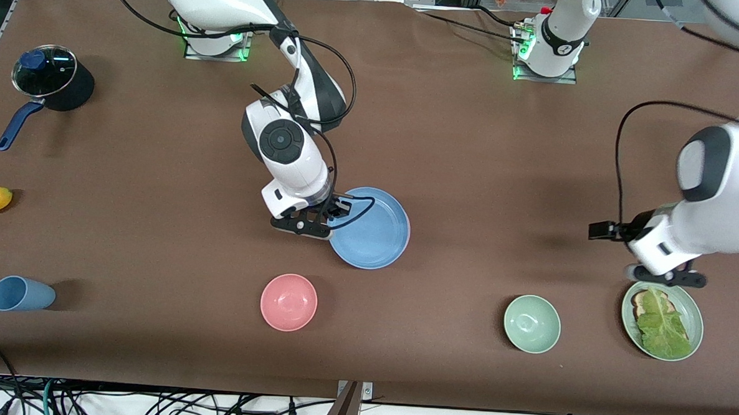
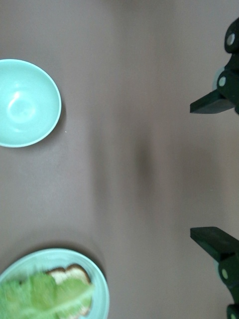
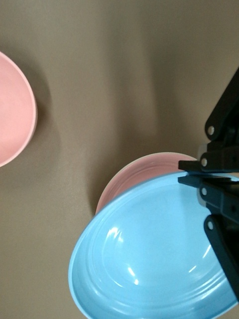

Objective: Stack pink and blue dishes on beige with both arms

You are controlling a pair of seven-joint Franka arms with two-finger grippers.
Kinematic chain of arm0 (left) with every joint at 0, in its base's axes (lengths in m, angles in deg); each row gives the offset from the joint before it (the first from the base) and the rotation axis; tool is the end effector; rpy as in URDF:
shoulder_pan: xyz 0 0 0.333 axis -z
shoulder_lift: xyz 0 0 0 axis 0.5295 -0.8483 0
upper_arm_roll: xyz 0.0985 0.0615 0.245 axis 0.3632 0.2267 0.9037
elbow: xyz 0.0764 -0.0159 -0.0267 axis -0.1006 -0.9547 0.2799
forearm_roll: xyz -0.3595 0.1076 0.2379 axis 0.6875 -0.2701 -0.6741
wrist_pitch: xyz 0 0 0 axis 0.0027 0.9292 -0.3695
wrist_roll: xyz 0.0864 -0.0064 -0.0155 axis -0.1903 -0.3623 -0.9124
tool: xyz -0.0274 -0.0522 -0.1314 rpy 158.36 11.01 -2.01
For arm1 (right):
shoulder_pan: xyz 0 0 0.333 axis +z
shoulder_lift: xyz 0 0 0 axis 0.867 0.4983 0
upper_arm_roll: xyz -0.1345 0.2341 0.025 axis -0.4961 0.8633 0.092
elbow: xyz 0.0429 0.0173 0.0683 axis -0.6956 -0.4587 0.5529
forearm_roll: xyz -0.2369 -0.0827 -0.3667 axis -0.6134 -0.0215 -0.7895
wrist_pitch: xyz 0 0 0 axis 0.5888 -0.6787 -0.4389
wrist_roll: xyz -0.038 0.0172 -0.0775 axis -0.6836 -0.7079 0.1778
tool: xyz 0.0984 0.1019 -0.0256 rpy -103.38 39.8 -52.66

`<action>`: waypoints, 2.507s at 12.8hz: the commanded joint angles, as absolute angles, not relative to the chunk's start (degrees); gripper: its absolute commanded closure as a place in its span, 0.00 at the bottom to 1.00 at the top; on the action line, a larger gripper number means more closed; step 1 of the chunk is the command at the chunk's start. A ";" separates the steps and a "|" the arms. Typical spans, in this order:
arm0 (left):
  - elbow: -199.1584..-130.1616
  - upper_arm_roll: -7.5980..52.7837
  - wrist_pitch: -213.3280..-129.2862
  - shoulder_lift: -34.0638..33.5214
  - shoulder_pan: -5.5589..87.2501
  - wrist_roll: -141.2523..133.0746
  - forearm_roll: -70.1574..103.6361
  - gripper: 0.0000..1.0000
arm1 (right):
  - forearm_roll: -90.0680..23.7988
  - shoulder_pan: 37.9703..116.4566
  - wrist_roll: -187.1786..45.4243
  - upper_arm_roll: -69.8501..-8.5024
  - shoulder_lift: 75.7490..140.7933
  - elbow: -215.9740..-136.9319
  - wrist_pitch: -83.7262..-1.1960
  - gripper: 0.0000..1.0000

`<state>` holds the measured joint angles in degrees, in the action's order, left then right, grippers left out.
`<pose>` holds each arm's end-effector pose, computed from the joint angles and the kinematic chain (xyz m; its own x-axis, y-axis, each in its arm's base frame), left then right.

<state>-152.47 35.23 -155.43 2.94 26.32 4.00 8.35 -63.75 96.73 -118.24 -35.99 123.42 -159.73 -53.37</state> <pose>0.6836 0.0041 0.3277 0.9886 -0.0240 -0.1488 -0.0165 -0.9985 0.0514 0.6157 0.4336 0.2065 0.9815 -0.1903 0.0232 -0.1864 -0.9756 -0.1160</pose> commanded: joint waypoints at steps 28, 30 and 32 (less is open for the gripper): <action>-159.96 39.25 -143.97 27.72 30.04 3.15 7.66 0.00 | -63.56 94.67 -117.49 -36.54 123.84 -157.24 -48.95 0.46; -159.96 39.25 -143.97 27.72 30.04 3.15 7.66 0.00 | -64.35 93.34 -114.25 -36.98 121.74 -156.36 -46.64 0.29; -159.96 39.25 -144.14 27.64 29.86 3.15 7.83 0.00 | -64.44 93.34 -110.12 -41.27 119.80 -156.62 -43.05 0.01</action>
<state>-159.66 39.36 -144.46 26.89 29.85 3.70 8.92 -64.03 93.50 -113.49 -38.95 122.32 -156.18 -46.70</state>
